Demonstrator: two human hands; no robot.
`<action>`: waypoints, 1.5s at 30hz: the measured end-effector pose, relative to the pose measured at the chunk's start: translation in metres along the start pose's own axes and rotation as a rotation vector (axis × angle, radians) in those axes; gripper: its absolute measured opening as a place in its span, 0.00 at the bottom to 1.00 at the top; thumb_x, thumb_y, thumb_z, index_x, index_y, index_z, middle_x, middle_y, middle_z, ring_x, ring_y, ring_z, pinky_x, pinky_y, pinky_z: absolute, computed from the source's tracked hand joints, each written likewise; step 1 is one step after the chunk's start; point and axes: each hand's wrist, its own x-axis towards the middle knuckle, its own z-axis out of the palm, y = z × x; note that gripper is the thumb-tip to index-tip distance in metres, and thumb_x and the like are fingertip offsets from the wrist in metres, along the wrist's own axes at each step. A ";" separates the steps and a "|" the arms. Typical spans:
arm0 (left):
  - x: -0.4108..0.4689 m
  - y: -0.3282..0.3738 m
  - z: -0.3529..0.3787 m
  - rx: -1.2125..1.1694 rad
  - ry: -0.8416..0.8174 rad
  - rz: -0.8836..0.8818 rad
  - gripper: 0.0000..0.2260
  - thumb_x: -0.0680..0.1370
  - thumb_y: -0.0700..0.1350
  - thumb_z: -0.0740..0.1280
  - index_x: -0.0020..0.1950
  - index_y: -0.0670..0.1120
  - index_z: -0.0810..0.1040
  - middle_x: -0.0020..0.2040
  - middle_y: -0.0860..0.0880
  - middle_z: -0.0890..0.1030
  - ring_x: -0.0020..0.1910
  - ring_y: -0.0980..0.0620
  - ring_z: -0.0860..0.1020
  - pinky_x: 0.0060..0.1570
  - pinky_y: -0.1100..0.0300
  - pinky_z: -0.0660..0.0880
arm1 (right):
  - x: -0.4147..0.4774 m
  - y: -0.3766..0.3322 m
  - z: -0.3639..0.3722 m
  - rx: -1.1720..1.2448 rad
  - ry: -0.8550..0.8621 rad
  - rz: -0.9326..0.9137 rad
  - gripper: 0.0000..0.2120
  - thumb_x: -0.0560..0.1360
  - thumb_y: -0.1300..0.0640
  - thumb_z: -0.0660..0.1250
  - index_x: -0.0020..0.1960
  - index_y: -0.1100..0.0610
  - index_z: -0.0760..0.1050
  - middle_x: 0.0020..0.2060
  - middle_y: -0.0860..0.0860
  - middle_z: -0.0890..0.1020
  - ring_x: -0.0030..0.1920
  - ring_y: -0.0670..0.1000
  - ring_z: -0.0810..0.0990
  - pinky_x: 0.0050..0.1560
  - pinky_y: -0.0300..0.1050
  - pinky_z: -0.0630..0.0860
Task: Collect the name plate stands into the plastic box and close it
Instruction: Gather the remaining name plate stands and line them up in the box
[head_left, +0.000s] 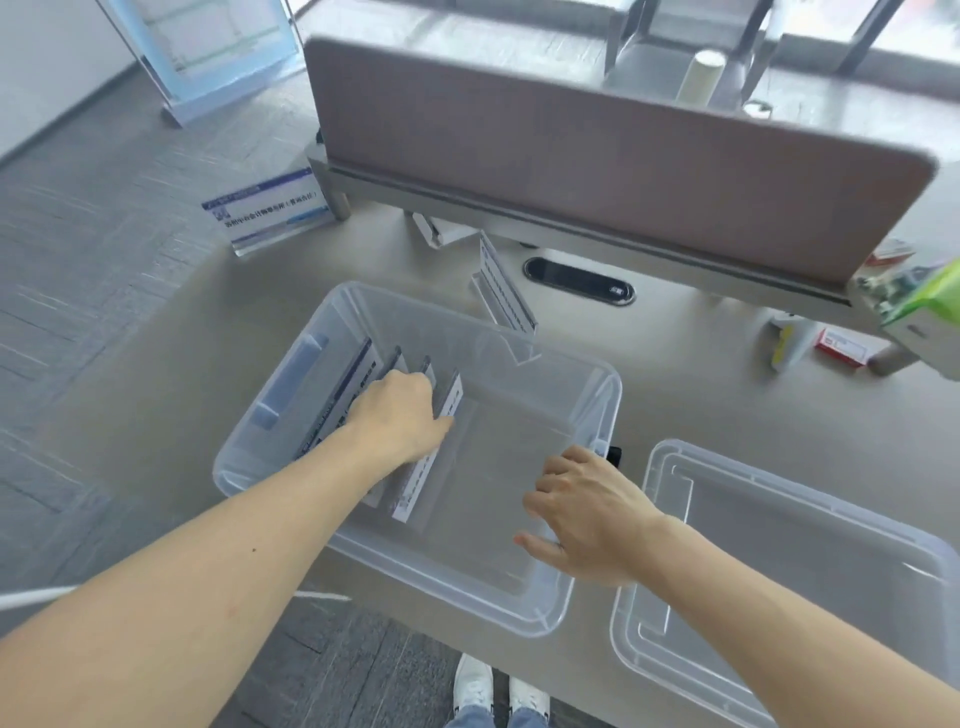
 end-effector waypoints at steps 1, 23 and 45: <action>-0.005 0.001 -0.022 0.035 0.007 0.038 0.16 0.78 0.59 0.66 0.47 0.45 0.73 0.43 0.47 0.77 0.43 0.43 0.77 0.43 0.53 0.78 | -0.002 -0.001 -0.006 0.019 -0.034 0.011 0.27 0.80 0.34 0.51 0.49 0.54 0.77 0.42 0.52 0.81 0.50 0.58 0.76 0.61 0.54 0.69; 0.112 -0.031 -0.260 0.317 0.050 0.484 0.26 0.77 0.57 0.67 0.73 0.51 0.69 0.67 0.48 0.76 0.63 0.45 0.76 0.59 0.47 0.77 | 0.083 0.094 -0.230 0.297 0.181 0.819 0.20 0.79 0.37 0.60 0.57 0.53 0.73 0.56 0.53 0.81 0.57 0.58 0.80 0.50 0.50 0.74; 0.309 -0.001 -0.074 0.137 -0.049 0.738 0.29 0.75 0.47 0.72 0.74 0.52 0.66 0.75 0.49 0.64 0.69 0.44 0.71 0.57 0.42 0.77 | 0.191 0.137 -0.073 0.578 -0.068 0.868 0.29 0.70 0.39 0.72 0.67 0.49 0.71 0.57 0.48 0.80 0.54 0.54 0.79 0.45 0.46 0.71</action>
